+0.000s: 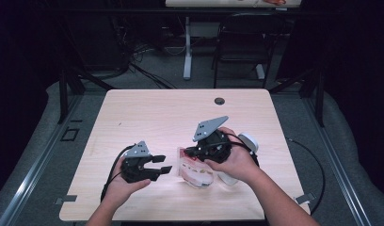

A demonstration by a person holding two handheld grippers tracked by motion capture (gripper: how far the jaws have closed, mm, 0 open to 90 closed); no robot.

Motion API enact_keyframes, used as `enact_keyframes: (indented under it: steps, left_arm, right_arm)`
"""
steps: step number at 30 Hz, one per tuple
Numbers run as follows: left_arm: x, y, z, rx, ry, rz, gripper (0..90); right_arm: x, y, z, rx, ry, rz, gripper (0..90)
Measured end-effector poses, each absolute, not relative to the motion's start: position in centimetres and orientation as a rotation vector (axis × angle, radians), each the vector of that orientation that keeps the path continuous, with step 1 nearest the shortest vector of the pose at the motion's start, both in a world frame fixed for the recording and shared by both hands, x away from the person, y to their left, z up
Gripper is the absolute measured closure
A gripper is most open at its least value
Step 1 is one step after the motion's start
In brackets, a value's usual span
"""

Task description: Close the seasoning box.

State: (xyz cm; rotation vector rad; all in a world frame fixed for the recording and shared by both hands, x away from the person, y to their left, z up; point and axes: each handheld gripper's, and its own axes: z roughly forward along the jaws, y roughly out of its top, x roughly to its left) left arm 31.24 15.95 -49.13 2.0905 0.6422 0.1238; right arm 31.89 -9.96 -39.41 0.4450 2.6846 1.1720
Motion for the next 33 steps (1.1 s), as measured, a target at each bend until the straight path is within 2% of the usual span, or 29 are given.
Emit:
enact_keyframes:
  steps: [11, 33]
  left_arm:
    - [31.3, 13.9, -50.7, 2.148, 0.568, 0.089, 48.1]
    - [31.2, 12.5, -52.0, 2.154, 0.508, 0.008, 46.0]
  right_arm:
    - [31.5, -10.2, -38.8, 0.420, 2.678, 1.190, 90.0]
    - [30.9, -9.9, -37.9, 0.374, 2.656, 1.216, 90.0]
